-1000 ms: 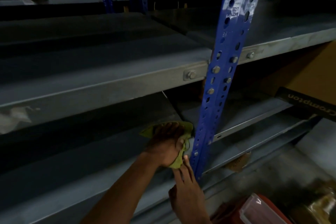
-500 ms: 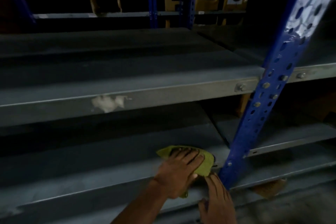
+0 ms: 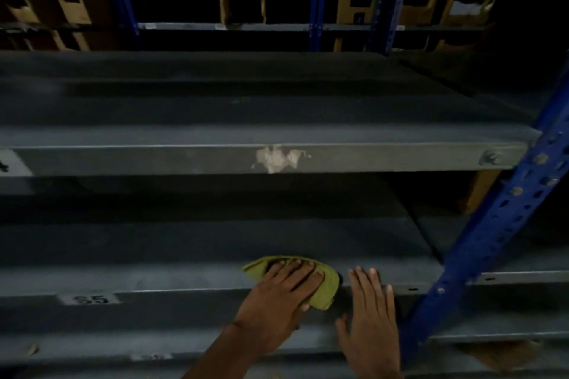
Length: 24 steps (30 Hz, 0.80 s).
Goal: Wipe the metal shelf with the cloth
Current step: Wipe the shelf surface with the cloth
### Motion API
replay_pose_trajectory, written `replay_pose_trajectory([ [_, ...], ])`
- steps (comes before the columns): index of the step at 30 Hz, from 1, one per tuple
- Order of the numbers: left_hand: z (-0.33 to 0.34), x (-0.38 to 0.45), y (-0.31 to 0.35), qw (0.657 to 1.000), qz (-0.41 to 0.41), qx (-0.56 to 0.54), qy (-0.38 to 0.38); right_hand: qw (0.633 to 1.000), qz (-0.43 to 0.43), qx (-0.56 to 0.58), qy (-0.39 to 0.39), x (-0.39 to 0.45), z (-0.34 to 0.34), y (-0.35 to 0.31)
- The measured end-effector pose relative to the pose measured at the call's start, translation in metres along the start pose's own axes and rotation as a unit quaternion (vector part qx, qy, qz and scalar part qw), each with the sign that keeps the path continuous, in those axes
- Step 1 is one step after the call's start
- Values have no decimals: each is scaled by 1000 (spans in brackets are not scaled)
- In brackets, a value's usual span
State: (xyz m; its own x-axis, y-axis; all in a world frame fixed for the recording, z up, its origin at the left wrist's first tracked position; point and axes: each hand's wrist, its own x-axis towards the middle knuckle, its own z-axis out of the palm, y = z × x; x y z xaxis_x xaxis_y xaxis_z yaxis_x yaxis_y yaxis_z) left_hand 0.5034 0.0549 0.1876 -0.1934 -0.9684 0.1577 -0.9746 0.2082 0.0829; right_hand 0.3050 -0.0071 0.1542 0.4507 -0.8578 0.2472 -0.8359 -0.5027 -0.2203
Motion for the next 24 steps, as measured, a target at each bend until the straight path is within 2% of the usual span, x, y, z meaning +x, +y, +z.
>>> replay_pose_trajectory([
  [6,5,-5,4,1000,-22,8,-6,999,30,2,-33,2,4,-17],
  [12,-1,-21,-13,999,17,28,2,998,26,-24,-52,0,0,-8],
  [16,-15,-48,-41,999,-41,-1,24,998,31,-28,-45,1,-1,-11],
  [20,-34,-78,-66,996,-62,15,62,999,44,-14,-27,0,-1,-14],
  [24,-43,-110,-94,987,-134,38,84,999,43,-3,-3,2,3,-15],
])
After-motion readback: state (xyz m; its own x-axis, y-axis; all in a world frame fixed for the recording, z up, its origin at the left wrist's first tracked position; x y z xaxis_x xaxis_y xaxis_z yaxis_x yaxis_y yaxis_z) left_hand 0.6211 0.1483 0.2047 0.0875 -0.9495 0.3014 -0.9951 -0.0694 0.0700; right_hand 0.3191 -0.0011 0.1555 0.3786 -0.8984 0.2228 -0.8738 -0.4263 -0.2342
